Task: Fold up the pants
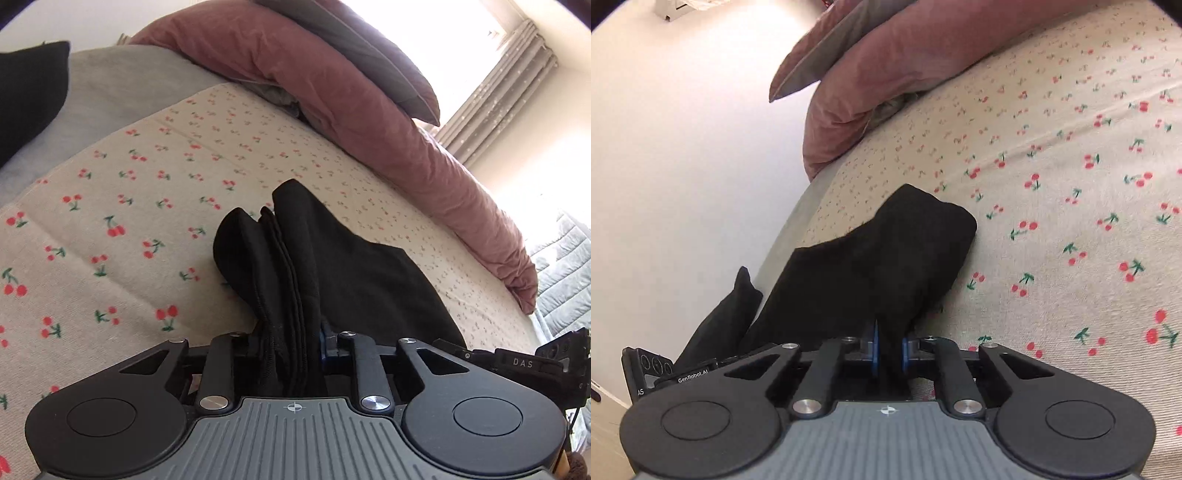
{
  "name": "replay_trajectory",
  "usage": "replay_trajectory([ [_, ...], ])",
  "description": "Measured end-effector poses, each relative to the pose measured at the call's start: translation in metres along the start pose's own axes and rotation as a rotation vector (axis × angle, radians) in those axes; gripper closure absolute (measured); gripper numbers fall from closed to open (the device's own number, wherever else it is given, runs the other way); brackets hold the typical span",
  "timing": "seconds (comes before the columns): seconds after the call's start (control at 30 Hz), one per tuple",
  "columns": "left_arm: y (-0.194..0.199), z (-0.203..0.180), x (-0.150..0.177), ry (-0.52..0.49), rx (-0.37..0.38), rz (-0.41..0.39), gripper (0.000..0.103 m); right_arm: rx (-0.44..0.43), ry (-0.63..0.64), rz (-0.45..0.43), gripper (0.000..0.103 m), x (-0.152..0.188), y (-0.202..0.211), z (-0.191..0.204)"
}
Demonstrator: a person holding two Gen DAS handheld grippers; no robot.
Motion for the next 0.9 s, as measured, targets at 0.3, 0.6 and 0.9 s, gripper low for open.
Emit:
replay_trajectory([
  [0.3,-0.088,-0.101,-0.003,0.018,0.171,0.004,0.083,0.180,0.113,-0.144,0.092,-0.084,0.078,-0.042],
  [0.6,-0.120,-0.173,0.007,-0.255,-0.116,-0.027,0.012,0.565,0.260,-0.221,0.017,-0.081,0.152,-0.079],
  [0.9,-0.033,-0.216,0.081,-0.412,-0.327,0.038,0.000,0.711,0.356,-0.245,0.004,-0.003,0.207,-0.044],
])
Point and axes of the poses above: each gripper's, at about its wrist camera, not at the fingertips, and y roughly against the way its jaws point, z to its left, x to its underside, the point moved 5 cm from there along -y, roughly the way its jaws point, and after that the axes turned 4 degrees about -z, right-handed, at the moved point
